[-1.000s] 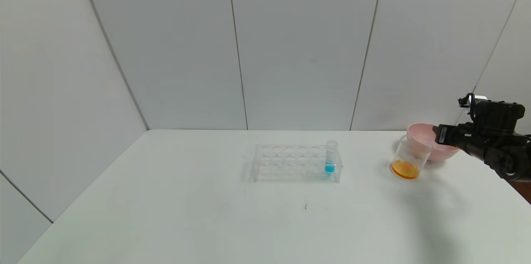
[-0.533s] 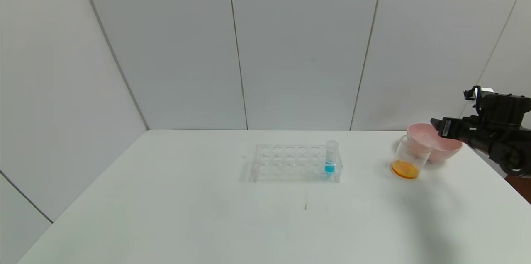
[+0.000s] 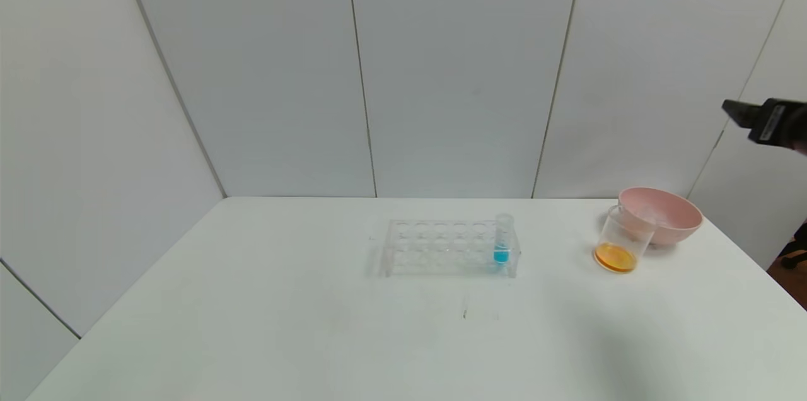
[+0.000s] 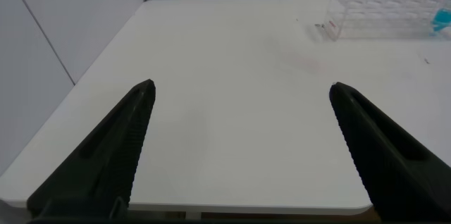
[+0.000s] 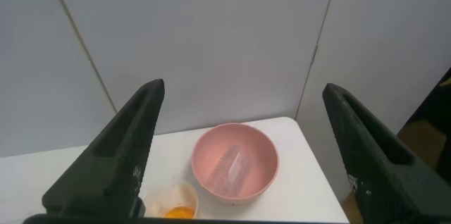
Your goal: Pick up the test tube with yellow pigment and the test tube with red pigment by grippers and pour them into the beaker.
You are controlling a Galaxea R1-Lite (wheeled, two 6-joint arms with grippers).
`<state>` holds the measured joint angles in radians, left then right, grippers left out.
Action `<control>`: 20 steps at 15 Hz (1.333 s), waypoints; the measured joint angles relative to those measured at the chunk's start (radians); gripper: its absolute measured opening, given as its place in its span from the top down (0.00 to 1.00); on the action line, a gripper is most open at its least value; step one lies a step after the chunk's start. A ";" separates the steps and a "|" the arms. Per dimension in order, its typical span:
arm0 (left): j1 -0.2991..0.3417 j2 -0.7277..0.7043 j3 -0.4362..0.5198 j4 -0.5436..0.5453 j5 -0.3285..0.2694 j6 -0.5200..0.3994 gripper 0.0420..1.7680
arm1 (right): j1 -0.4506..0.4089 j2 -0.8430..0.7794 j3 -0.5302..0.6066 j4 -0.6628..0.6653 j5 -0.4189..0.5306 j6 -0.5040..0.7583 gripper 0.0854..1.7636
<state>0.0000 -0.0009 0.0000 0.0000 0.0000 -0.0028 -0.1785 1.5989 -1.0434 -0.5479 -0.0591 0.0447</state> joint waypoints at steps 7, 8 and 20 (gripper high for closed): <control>0.000 0.000 0.000 0.000 0.000 0.000 0.00 | 0.022 -0.773 0.294 0.187 -0.010 0.001 0.06; 0.000 0.000 0.000 0.000 0.000 0.000 0.00 | 0.034 -0.892 0.366 0.207 -0.026 -0.002 0.06; 0.000 0.000 0.000 0.000 0.000 0.000 0.00 | 0.158 -1.448 0.985 0.392 0.006 -0.081 0.04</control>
<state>0.0000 -0.0009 0.0000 0.0000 0.0000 -0.0028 -0.0202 0.1509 -0.0581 -0.1562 -0.0534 -0.0366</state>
